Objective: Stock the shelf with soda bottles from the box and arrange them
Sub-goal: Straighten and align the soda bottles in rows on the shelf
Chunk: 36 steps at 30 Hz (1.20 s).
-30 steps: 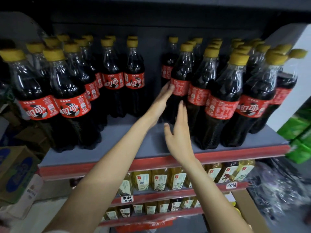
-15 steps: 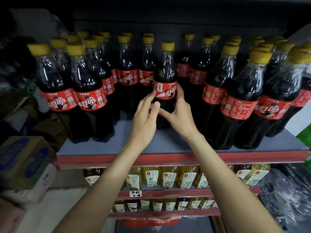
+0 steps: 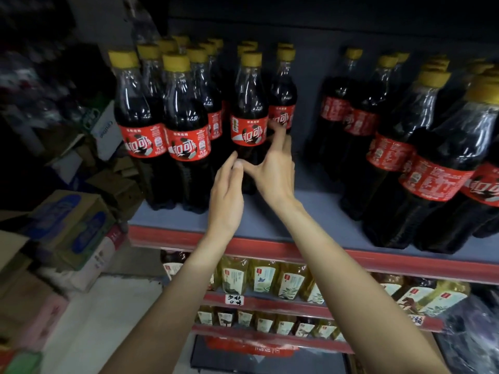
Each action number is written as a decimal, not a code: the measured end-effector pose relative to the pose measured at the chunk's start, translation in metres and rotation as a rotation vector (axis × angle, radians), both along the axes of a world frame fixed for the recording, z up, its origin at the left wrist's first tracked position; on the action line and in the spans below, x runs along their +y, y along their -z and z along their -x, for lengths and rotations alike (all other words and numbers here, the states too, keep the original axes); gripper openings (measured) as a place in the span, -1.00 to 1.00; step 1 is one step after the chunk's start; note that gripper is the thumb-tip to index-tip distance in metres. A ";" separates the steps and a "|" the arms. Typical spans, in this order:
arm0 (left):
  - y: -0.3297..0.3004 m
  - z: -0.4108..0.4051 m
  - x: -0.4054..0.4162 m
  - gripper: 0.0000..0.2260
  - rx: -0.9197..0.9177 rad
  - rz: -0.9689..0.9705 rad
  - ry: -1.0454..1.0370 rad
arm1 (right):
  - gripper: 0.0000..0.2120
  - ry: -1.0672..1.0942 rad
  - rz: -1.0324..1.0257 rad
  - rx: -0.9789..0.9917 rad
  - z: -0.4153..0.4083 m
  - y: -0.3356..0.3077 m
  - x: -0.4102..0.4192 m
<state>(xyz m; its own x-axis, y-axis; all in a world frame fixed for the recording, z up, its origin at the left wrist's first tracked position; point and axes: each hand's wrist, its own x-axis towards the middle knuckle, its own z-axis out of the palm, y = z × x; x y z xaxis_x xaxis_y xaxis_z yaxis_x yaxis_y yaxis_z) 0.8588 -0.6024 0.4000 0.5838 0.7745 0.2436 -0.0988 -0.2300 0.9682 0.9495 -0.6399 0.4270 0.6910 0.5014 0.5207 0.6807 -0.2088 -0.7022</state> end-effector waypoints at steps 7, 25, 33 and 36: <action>0.001 -0.005 0.014 -0.40 -0.039 0.121 -0.014 | -0.27 -0.137 0.008 0.044 -0.003 0.003 -0.003; -0.012 -0.014 -0.059 -0.80 -0.278 -0.557 0.083 | -0.81 0.191 -0.353 -0.219 0.017 0.013 -0.163; -0.018 -0.072 -0.140 -0.48 0.033 -0.360 0.500 | -0.45 0.302 -0.322 0.048 -0.007 0.028 -0.216; -0.014 -0.073 -0.159 -0.40 -0.017 -0.268 0.439 | -0.43 0.219 -0.312 0.068 -0.008 0.025 -0.223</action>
<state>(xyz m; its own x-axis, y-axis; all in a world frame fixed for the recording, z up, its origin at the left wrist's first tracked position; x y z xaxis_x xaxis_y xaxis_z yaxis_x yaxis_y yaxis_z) 0.9315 -0.7613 0.4141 0.8340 0.3664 0.4124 -0.2569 -0.4035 0.8781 0.9574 -0.8626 0.4019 0.8022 0.1626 0.5745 0.5935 -0.1129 -0.7969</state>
